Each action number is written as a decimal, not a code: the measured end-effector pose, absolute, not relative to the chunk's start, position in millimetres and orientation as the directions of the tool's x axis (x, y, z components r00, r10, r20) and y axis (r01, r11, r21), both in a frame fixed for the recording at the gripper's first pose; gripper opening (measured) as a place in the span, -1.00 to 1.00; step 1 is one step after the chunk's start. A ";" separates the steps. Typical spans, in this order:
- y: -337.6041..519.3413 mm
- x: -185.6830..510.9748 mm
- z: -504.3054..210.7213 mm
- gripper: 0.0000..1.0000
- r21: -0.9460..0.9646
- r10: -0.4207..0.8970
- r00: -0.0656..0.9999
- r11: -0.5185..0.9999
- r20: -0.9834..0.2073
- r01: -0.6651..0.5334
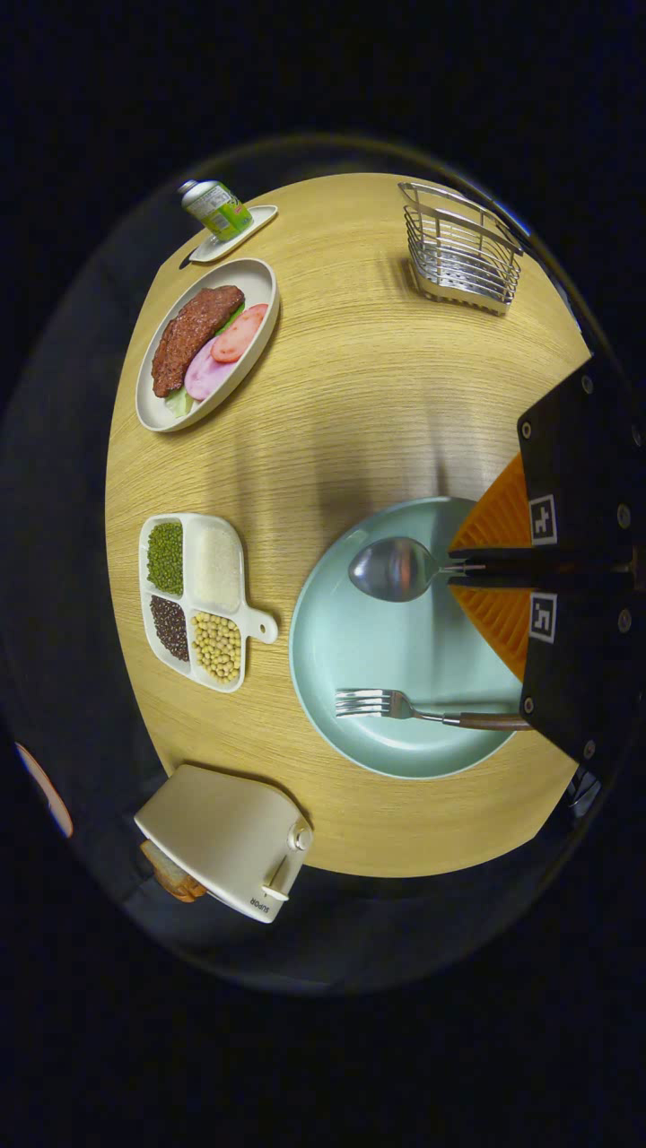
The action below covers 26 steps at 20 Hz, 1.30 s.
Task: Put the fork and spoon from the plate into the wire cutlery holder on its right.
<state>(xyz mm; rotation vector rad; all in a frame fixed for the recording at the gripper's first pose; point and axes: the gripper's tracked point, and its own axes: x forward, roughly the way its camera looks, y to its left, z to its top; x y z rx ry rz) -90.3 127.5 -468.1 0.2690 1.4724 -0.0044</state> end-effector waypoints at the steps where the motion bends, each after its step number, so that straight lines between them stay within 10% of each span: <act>1: 126.5 -87.7 -464.0 -0.90 0.184 0.166 0.121 0.970 -0.979 0.161; 26: -77.7 -128.1 -322.9 -0.90 0.123 -0.041 0.406 0.921 -0.913 0.369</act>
